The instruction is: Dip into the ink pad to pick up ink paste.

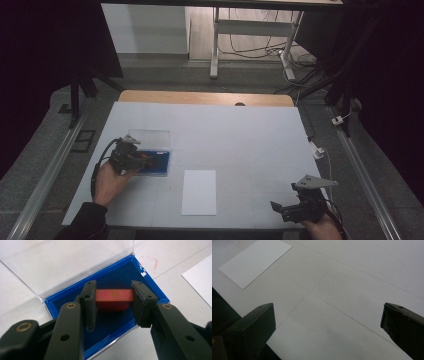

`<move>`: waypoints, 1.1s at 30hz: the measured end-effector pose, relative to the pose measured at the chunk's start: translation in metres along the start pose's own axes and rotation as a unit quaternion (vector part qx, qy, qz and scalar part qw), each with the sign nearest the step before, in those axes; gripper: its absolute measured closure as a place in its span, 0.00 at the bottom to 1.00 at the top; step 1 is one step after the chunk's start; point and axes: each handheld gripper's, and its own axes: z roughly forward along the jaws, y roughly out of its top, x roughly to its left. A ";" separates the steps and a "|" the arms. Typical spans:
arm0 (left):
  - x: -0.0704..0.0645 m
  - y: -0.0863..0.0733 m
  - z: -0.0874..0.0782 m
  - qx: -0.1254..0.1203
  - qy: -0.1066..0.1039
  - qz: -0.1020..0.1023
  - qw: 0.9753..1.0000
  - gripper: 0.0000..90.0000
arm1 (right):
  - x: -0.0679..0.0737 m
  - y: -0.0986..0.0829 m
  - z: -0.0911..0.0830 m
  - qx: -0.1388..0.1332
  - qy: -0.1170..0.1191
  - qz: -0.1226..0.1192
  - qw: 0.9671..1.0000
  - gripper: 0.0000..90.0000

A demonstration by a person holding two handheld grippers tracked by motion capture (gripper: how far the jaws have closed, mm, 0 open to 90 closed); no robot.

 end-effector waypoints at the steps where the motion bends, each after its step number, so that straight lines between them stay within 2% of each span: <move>1: -0.001 0.000 0.000 0.000 0.002 -0.001 1.000 0.65 | 0.000 0.000 0.000 0.000 0.000 0.000 1.000 0.00; 7: -0.005 -0.003 0.001 -0.005 0.014 0.007 1.000 0.65 | 0.000 0.000 0.000 0.000 0.000 -0.001 1.000 0.00; 13: -0.016 -0.002 0.001 0.002 0.046 0.040 0.998 0.65 | 0.001 0.000 0.001 0.000 0.000 -0.001 1.000 0.00; 17: -0.020 -0.002 0.002 0.003 0.057 0.055 0.997 0.65 | 0.001 0.000 0.001 0.002 0.000 -0.003 1.000 0.00; 20: -0.016 -0.002 0.002 0.002 0.048 0.045 0.998 0.65 | 0.001 0.000 0.001 0.002 0.000 -0.004 1.000 0.00; 23: -0.009 -0.003 0.001 -0.004 0.026 0.019 0.999 0.65 | 0.001 0.000 0.001 0.001 0.000 -0.004 1.000 0.00; 27: -0.002 -0.004 0.001 -0.009 0.006 -0.001 1.000 0.65 | 0.001 0.000 0.001 0.002 0.000 -0.006 1.000 0.00; 30: -0.002 -0.004 0.001 -0.009 0.004 -0.003 1.000 0.65 | 0.001 0.000 0.001 0.002 -0.001 -0.006 1.000 0.00; 33: -0.007 -0.003 0.001 -0.004 0.021 0.014 1.000 0.65 | 0.001 0.000 0.001 0.002 0.000 -0.006 1.000 0.00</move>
